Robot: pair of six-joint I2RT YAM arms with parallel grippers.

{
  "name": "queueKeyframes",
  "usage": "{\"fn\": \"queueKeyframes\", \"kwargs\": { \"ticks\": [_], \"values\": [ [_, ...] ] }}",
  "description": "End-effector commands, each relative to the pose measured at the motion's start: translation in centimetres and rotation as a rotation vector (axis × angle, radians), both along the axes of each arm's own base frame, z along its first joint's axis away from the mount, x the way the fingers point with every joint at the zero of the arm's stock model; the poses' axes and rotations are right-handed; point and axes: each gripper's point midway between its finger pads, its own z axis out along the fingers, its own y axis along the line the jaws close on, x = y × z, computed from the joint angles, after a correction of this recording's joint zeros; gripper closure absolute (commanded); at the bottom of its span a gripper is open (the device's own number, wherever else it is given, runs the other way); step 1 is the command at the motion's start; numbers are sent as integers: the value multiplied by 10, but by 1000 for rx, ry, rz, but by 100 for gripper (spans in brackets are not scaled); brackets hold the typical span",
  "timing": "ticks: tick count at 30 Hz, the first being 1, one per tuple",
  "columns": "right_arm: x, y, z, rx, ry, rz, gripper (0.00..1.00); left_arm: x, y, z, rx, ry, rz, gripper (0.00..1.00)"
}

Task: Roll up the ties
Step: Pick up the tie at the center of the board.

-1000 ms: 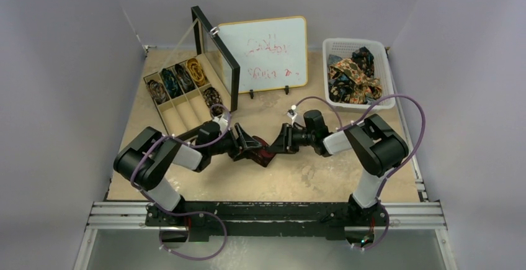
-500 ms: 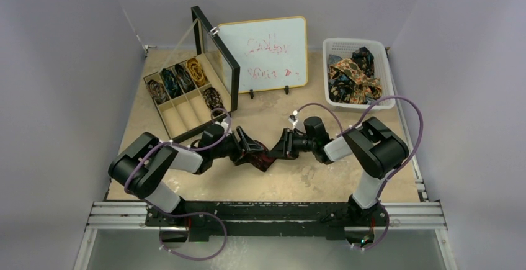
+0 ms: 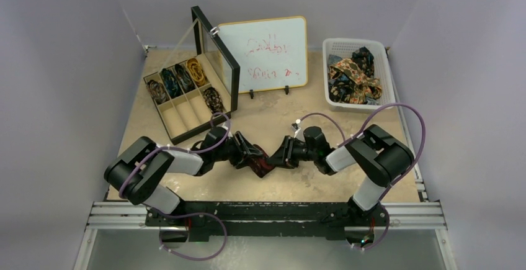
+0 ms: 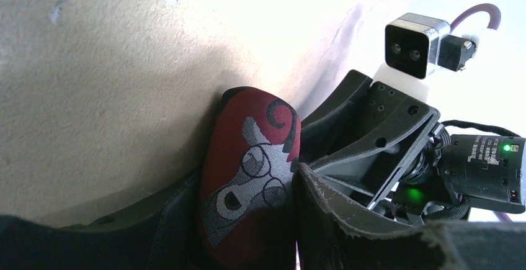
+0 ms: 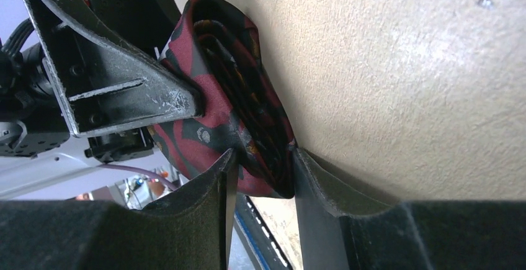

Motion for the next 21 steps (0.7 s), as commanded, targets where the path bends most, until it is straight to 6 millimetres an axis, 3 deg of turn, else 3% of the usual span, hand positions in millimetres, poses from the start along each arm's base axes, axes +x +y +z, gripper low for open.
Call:
{"fn": "queueKeyframes", "kwargs": {
  "ticks": [1, 12, 21],
  "values": [
    [3, 5, 10, 47, 7, -47, 59, 6, -3, 9, 16, -34, 29, 51],
    [-7, 2, 0, 81, 114, -83, 60, -1, -12, 28, -12, -160, -32, 40],
    [-11, -1, -7, 85, 183, -119, 60, -19, -11, 23, -25, -185, -85, 35]
  ]
}}
